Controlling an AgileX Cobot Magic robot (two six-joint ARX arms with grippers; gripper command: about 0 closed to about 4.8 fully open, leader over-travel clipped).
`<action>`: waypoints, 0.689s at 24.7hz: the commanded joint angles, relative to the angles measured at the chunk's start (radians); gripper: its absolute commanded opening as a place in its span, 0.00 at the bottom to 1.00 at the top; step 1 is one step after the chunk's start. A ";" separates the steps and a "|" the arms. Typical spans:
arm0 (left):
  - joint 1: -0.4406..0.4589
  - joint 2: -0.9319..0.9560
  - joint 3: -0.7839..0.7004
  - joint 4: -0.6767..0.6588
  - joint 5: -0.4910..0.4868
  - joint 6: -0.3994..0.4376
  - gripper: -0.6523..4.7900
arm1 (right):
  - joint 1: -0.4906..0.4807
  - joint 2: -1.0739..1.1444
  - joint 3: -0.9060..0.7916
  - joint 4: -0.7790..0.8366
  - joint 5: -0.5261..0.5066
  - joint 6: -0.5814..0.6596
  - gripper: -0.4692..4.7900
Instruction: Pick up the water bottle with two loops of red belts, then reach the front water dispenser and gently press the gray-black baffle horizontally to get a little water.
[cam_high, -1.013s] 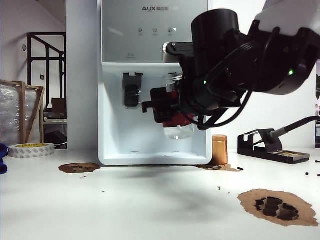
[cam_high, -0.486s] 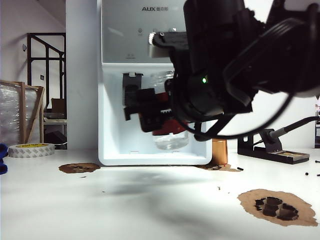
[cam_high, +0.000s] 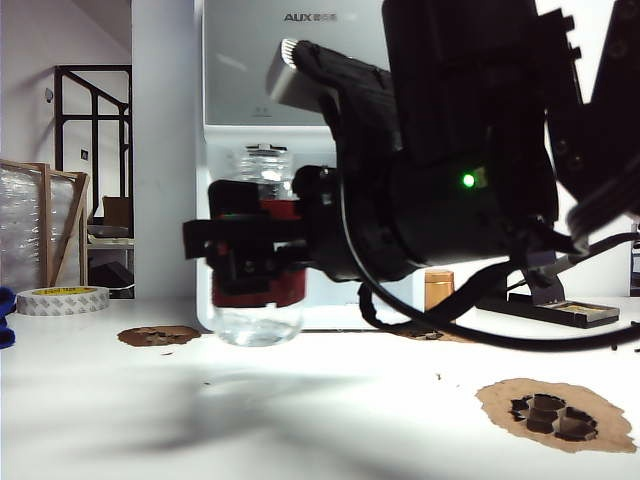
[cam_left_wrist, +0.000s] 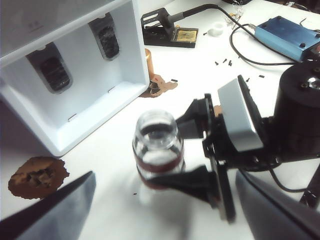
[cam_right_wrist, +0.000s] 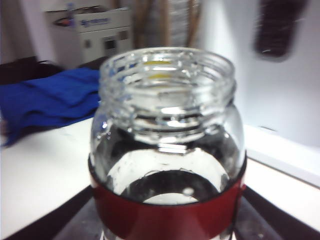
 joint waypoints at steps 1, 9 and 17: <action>0.000 -0.001 0.005 0.010 0.004 0.003 1.00 | 0.000 0.035 0.001 0.040 -0.106 0.007 0.33; 0.000 -0.002 0.005 0.010 0.004 0.003 1.00 | 0.000 0.162 0.002 0.167 -0.106 0.022 0.33; 0.000 -0.002 0.005 0.007 0.004 0.003 1.00 | -0.009 0.219 0.029 0.191 -0.206 0.061 0.33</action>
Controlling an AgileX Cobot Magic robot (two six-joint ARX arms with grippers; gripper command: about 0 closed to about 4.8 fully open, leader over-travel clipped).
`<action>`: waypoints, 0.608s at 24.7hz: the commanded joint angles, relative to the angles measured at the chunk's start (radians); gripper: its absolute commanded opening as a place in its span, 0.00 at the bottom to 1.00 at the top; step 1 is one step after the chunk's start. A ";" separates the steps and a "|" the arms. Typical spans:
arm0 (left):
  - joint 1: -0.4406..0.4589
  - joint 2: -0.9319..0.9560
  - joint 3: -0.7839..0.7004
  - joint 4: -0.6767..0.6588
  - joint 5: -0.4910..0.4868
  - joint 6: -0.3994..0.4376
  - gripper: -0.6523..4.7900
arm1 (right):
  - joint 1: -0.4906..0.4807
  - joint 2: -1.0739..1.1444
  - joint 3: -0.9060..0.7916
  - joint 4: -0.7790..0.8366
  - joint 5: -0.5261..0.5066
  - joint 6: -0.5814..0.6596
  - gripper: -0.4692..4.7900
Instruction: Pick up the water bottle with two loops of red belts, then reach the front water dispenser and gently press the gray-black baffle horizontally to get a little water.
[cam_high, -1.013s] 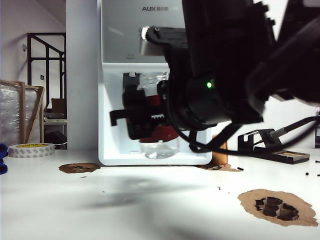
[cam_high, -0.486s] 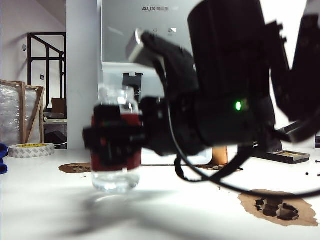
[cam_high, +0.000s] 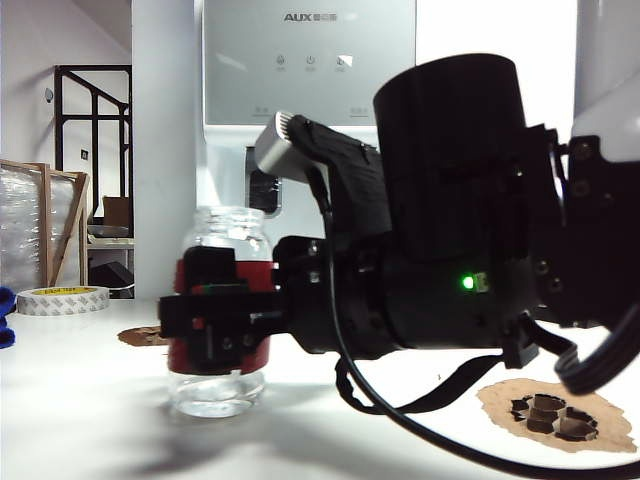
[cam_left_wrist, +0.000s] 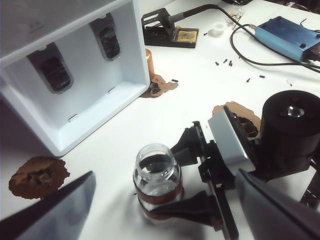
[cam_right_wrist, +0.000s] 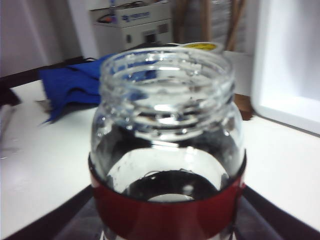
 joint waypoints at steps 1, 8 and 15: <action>-0.001 0.000 0.005 0.008 0.004 0.003 1.00 | -0.001 0.017 0.016 0.004 -0.053 -0.003 0.33; -0.001 0.000 0.005 0.002 0.004 0.003 1.00 | -0.003 0.071 0.070 0.004 -0.032 -0.120 0.33; -0.001 0.000 0.005 0.002 0.004 0.004 1.00 | -0.003 0.092 0.089 0.004 -0.031 -0.119 0.32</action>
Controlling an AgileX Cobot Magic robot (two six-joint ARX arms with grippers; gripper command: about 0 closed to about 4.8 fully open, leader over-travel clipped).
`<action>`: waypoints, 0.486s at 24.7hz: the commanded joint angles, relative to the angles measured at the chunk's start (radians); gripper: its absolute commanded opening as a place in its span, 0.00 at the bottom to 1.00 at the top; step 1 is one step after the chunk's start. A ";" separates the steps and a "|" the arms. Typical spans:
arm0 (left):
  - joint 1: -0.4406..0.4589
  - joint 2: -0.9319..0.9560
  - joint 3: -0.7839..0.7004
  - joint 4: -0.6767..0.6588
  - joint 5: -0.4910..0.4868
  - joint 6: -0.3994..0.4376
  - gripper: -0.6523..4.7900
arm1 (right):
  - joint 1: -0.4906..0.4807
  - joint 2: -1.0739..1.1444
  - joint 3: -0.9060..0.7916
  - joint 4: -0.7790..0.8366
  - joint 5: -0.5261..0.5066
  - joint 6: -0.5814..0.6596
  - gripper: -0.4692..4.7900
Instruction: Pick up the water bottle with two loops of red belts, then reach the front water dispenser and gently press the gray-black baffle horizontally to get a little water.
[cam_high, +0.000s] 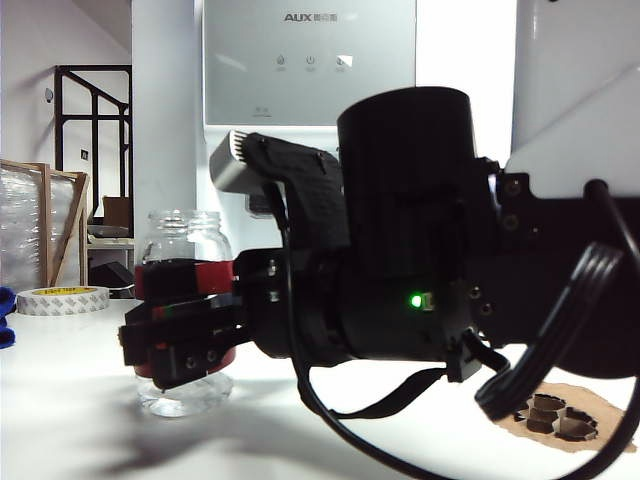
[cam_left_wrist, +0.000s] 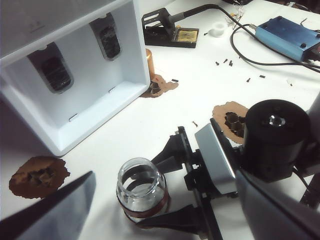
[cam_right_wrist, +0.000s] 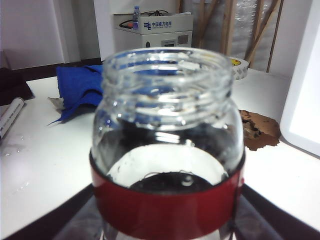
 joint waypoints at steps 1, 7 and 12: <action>-0.001 0.000 0.005 0.003 0.004 0.004 1.00 | -0.003 0.005 -0.002 -0.019 0.011 -0.006 0.33; -0.001 -0.002 0.005 0.003 0.004 0.007 1.00 | -0.006 0.005 -0.003 -0.023 0.016 -0.005 0.58; -0.001 -0.026 0.005 0.003 0.003 0.007 1.00 | -0.006 0.005 -0.006 -0.023 0.020 0.006 0.94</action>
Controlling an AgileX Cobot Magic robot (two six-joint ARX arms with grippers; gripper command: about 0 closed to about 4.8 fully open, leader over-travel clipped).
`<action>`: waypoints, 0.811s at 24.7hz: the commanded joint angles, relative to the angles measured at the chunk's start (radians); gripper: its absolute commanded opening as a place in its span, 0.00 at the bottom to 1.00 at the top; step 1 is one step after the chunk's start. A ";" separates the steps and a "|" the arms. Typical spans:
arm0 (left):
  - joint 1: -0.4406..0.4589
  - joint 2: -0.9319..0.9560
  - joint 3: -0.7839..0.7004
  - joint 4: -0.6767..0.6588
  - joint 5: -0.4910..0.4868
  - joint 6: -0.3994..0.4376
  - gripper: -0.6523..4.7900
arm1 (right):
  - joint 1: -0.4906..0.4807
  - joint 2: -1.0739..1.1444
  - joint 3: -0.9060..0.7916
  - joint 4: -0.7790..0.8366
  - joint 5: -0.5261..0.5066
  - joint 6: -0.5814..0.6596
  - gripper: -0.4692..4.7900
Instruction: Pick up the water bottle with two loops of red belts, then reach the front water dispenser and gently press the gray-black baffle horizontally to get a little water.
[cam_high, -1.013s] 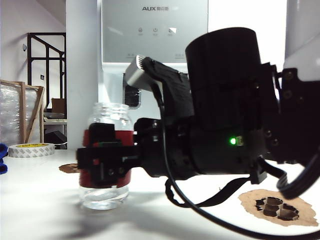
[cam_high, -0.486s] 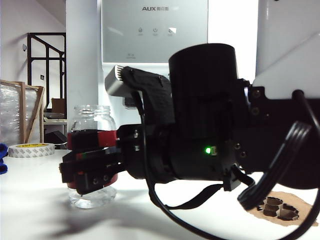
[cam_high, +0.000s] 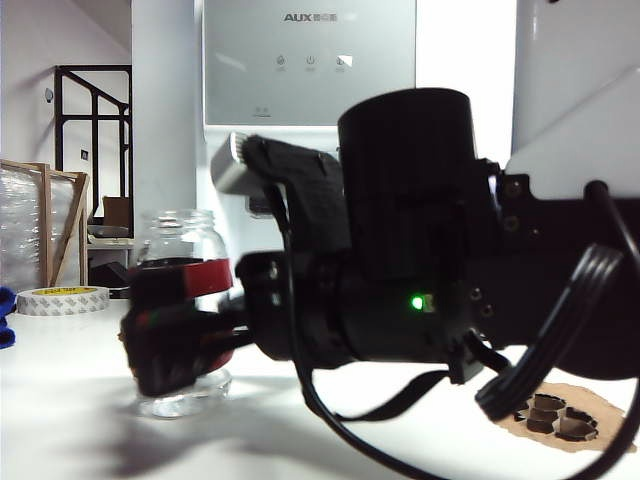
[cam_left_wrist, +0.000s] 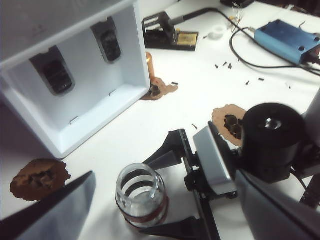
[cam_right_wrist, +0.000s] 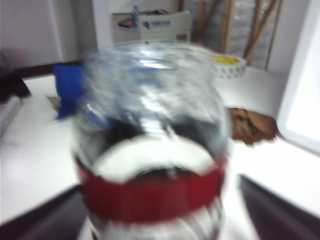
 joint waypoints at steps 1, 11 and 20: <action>-0.001 -0.013 0.005 0.004 0.003 0.006 1.00 | -0.003 0.004 -0.005 -0.015 0.008 0.005 0.94; 0.000 -0.021 0.005 -0.011 0.000 0.019 1.00 | -0.003 -0.019 -0.015 -0.014 0.004 0.015 1.00; 0.000 -0.021 0.005 -0.009 -0.008 0.029 1.00 | -0.003 -0.128 -0.128 -0.014 0.020 0.007 1.00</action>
